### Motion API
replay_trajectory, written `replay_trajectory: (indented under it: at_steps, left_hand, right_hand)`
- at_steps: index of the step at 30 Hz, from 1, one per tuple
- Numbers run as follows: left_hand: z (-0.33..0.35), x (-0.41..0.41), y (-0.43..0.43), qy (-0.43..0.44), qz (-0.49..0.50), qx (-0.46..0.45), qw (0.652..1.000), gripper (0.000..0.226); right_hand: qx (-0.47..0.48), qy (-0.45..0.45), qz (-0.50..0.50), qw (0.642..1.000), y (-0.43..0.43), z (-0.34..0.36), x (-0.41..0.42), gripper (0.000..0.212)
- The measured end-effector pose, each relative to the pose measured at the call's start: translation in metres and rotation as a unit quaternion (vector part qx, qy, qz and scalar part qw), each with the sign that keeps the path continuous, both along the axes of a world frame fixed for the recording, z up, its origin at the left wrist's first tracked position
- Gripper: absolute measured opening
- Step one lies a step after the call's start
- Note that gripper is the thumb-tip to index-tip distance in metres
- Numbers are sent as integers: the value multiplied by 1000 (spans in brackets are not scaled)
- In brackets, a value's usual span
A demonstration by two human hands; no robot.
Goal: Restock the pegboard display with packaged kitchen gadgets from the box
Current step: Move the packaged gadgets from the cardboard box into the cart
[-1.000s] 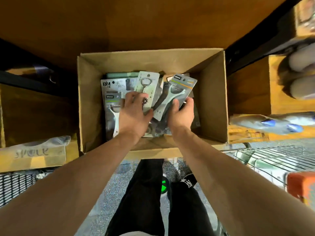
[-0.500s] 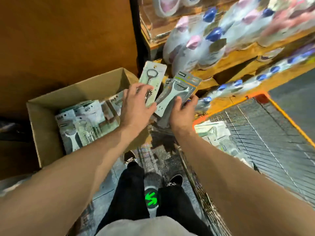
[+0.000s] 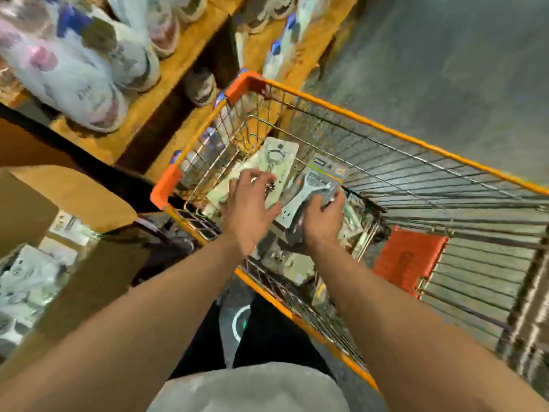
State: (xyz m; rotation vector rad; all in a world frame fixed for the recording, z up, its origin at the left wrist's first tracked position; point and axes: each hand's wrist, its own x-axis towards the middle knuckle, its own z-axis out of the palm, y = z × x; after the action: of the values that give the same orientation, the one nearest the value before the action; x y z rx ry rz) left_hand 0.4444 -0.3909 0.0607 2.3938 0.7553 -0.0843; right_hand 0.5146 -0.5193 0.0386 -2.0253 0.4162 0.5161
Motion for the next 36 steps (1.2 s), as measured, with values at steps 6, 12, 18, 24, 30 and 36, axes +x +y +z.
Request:
replay_trajectory:
  at_steps: [6, 12, 18, 24, 30, 36]
  left_hand:
    - [-59, 5, -76, 122, -88, -62, 987, 47]
    - [-84, 2, -93, 163, -150, -152, 963, 44]
    - [-54, 13, -55, 78, -66, -155, 983, 28]
    - [-2, -14, 48, -64, 93, -113, 987, 19]
    - [22, -107, 168, -144, 304, -107, 936, 15]
    - [1, -244, 248, -115, 426, -65, 895, 12]
  right_hand:
    - [-53, 94, -68, 992, -97, -68, -14, 44]
    - [-198, 110, -39, 973, -116, -80, -24, 54]
    - [-134, 17, 3, 991, -70, -50, -16, 18]
    - [-14, -54, 158, 986, 52, 7, -30, 16]
    - [38, -112, 303, 946, 205, 43, -102, 9]
    - [48, -118, 437, 891, 316, 36, -208, 15]
